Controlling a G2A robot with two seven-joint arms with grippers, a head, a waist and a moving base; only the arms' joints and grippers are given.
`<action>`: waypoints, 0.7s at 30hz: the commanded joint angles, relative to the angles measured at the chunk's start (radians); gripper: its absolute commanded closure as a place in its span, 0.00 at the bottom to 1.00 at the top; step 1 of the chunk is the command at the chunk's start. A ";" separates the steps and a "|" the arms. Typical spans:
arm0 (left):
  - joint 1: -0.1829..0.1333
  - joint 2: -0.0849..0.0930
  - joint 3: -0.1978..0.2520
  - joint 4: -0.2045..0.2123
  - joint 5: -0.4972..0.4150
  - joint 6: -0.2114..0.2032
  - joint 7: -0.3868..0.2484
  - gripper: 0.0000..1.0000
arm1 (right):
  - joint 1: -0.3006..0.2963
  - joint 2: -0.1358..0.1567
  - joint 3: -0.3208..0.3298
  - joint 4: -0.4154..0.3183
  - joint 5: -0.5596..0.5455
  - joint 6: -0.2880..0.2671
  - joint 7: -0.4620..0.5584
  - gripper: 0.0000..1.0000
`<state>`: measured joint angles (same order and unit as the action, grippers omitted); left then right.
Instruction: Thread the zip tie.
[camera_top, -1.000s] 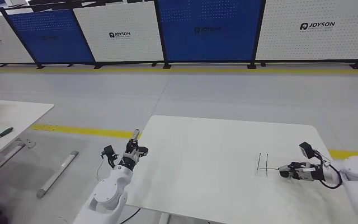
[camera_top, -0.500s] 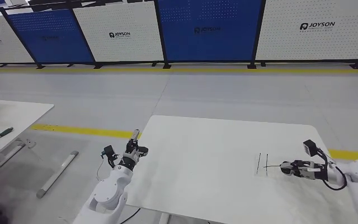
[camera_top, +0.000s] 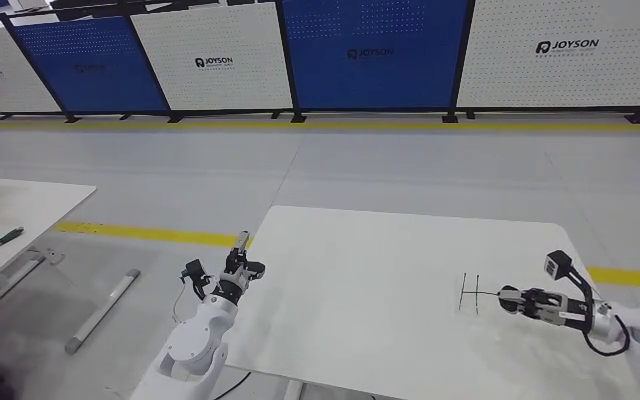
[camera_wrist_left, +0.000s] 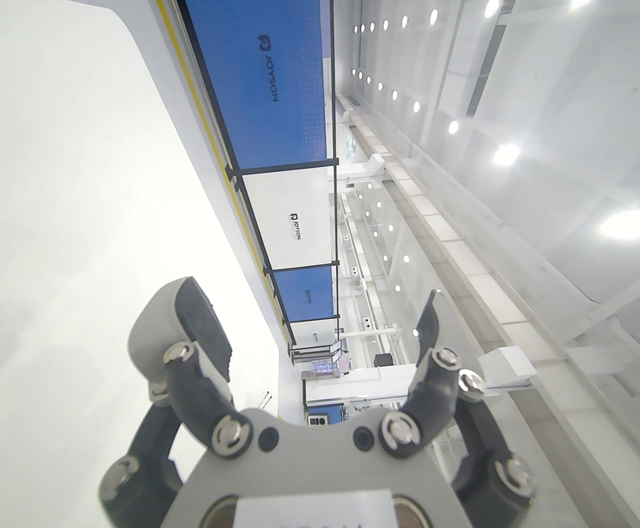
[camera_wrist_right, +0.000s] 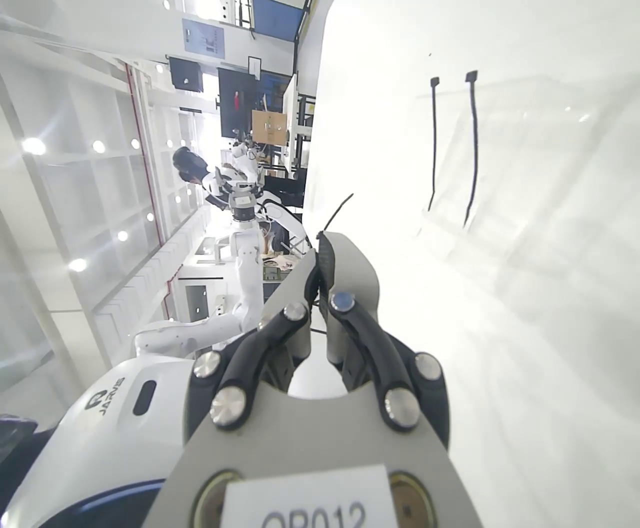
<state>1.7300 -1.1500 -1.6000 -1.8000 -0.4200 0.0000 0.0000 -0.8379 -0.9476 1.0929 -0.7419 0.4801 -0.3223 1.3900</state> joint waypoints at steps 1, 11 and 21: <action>0.000 0.000 0.000 0.000 0.000 0.000 0.000 0.00 | 0.000 0.000 0.000 0.000 0.000 0.000 0.000 1.00; 0.000 0.000 0.000 0.000 0.000 0.000 0.000 0.00 | -0.081 0.000 0.023 -0.129 0.075 -0.018 -0.016 1.00; 0.000 0.000 0.000 0.000 0.000 0.000 0.000 0.00 | -0.194 0.009 0.037 -0.381 0.103 0.004 -0.010 1.00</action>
<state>1.7300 -1.1500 -1.6000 -1.8000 -0.4200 0.0000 0.0000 -1.0332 -0.9386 1.1309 -1.1235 0.5854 -0.3189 1.3811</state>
